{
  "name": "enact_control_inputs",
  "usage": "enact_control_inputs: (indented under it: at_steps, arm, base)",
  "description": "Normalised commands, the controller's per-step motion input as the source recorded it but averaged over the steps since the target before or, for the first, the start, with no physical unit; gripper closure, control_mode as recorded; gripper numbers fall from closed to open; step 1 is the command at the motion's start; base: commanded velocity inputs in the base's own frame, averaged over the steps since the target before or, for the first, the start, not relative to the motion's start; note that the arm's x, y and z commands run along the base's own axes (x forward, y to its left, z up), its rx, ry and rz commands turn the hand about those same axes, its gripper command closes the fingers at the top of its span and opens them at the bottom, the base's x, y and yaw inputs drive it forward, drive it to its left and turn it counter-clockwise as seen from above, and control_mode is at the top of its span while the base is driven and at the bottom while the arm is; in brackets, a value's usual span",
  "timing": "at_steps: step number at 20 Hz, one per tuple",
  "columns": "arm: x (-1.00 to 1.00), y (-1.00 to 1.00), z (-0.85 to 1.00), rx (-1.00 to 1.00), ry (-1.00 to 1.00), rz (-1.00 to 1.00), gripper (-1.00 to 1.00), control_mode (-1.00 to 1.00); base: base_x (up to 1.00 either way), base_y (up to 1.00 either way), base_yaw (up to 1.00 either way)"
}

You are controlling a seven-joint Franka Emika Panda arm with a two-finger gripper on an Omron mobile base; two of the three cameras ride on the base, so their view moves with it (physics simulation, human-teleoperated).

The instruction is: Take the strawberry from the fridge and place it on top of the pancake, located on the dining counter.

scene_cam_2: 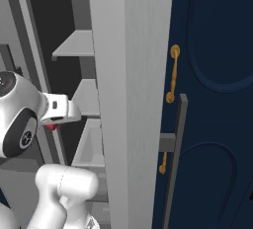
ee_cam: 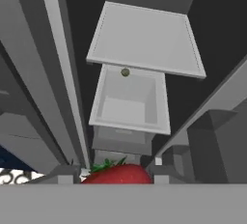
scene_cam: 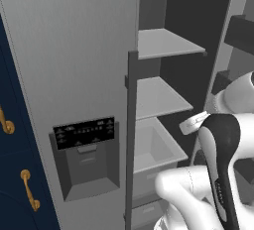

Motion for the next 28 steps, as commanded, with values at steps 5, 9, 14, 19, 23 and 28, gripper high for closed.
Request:
enact_control_inputs:
  at_steps: [5,9,14,19,23,28]
  arm:
    - [-0.31,0.00,0.00,-0.03,0.05,0.00,1.00,-1.00]
    - [0.00,0.00,-0.01,0.00,0.00,0.00,1.00,-1.00]
    - [0.00,0.00,0.00,0.00,-0.01,0.00,1.00,-1.00]
    - [0.00,0.00,0.00,0.00,0.00,0.00,1.00,1.00]
    - [0.00,0.00,0.00,0.00,0.00,0.00,1.00,1.00]
    - [0.00,0.00,0.00,0.00,0.00,0.00,1.00,1.00]
  base:
    - [0.00,0.00,0.00]
    - [0.00,0.00,0.00]
    - [0.00,0.00,0.00]
    - [-0.43,0.00,0.00]
    - [-0.99,0.00,0.00]
    - [-1.00,0.02,0.08]
